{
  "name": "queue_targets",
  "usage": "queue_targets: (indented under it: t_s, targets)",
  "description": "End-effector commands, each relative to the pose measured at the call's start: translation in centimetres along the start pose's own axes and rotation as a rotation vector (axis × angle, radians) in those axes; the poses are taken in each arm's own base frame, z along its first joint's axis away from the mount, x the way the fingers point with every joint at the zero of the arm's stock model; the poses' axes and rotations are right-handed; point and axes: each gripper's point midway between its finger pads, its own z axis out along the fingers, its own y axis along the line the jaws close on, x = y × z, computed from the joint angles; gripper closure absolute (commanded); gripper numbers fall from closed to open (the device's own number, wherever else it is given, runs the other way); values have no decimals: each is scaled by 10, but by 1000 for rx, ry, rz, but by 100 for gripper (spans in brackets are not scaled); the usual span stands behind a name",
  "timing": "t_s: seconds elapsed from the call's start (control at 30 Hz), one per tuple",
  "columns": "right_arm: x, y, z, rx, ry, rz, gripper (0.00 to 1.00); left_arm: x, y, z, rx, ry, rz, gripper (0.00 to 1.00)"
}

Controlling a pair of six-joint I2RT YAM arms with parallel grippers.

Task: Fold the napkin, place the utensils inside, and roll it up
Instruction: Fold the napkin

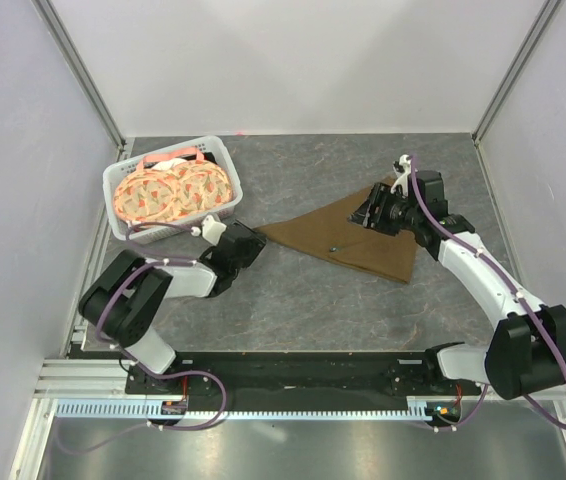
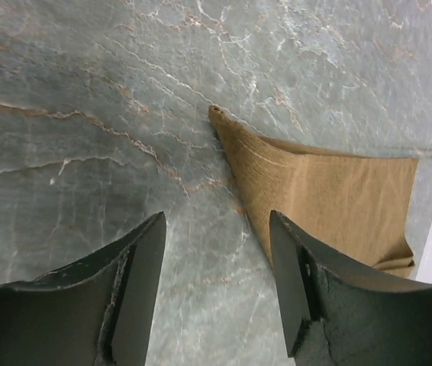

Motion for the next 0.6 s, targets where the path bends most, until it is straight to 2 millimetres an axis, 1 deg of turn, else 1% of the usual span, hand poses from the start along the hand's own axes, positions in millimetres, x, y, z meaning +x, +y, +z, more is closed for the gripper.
queue_targets:
  t_s: [0.0, 0.1, 0.23, 0.33, 0.37, 0.57]
  targets:
    - [0, 7, -8, -42, -3, -18, 39, -12, -32, 17, 89, -74, -102, 37]
    - [-2, 7, -10, -45, -6, -12, 39, -10, -27, 26, 83, -74, -143, 37]
    - [-2, 3, -10, -37, -5, -13, 39, -13, -23, 34, 87, -78, -174, 37]
    - [-1, 0, -8, -32, 5, -7, 39, -11, -18, 37, 67, -70, -184, 42]
    - [-1, -1, -7, -31, 9, -3, 39, -10, -16, 37, 62, -68, -189, 46]
    - [1, -3, -5, -27, 18, 1, 39, -7, -6, 41, 29, -63, -195, 50]
